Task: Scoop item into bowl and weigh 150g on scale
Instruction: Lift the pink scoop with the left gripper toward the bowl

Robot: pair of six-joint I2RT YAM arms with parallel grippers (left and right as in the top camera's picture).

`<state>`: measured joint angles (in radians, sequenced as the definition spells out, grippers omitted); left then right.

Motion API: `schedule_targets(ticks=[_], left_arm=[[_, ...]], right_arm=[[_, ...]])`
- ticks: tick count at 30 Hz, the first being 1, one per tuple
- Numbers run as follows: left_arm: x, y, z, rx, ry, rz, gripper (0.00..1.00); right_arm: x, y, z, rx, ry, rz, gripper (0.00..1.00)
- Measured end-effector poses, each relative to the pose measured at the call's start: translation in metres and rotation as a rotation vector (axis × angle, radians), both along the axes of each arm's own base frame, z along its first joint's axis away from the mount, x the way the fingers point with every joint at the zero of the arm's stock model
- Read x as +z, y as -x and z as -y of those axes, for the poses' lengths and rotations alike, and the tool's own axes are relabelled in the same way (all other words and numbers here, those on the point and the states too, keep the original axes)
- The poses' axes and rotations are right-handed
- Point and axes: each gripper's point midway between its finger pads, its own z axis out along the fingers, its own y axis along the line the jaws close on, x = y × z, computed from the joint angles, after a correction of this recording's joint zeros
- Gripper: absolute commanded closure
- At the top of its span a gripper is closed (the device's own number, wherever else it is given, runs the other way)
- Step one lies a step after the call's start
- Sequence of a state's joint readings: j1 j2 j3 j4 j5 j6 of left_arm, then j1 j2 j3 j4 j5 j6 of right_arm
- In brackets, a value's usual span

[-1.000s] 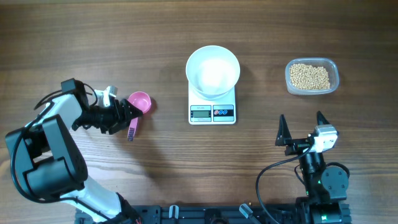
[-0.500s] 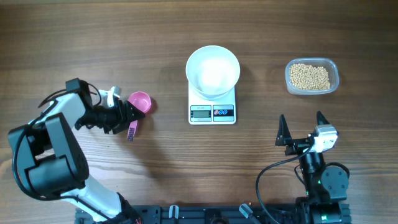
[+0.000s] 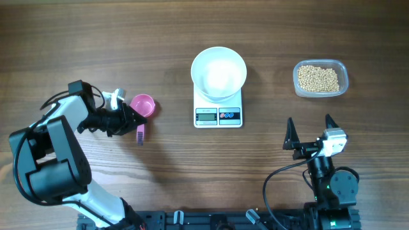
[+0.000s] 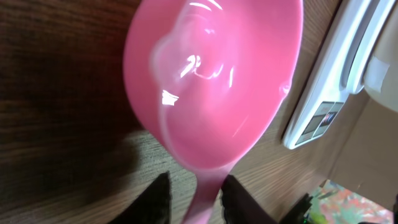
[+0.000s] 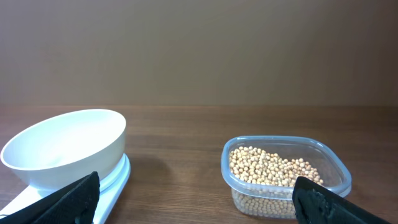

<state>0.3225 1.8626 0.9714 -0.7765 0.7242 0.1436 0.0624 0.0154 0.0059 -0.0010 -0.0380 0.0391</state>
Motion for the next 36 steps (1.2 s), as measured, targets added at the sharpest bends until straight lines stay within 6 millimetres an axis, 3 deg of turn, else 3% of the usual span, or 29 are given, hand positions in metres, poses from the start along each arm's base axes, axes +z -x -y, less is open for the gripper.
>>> schedule_targets(ticks=[6, 15, 20, 27, 36], left_arm=[[0.001, 0.000, 0.001, 0.000, 0.009, 0.004, 0.96], [0.014, -0.006, 0.013, 0.010, 0.108, 0.040, 0.96], [0.035, -0.013, 0.027, 0.025, 0.253, 0.089, 0.96], [0.104, -0.028, 0.049, 0.055, 0.622, 0.241, 0.96], [0.191, -0.035, 0.051, 0.011, 0.692, 0.405, 0.96]], right_arm=[[0.000, 0.000, 0.000, 0.000, 0.000, 0.000, 0.00], [0.000, 0.000, 0.000, 0.000, 0.000, 0.000, 0.00], [0.000, 0.000, 0.000, 0.000, 0.000, 0.000, 0.00], [0.000, 0.000, 0.000, 0.000, 0.000, 0.000, 0.00], [0.004, 0.000, 0.001, -0.005, 0.019, 0.019, 0.00]])
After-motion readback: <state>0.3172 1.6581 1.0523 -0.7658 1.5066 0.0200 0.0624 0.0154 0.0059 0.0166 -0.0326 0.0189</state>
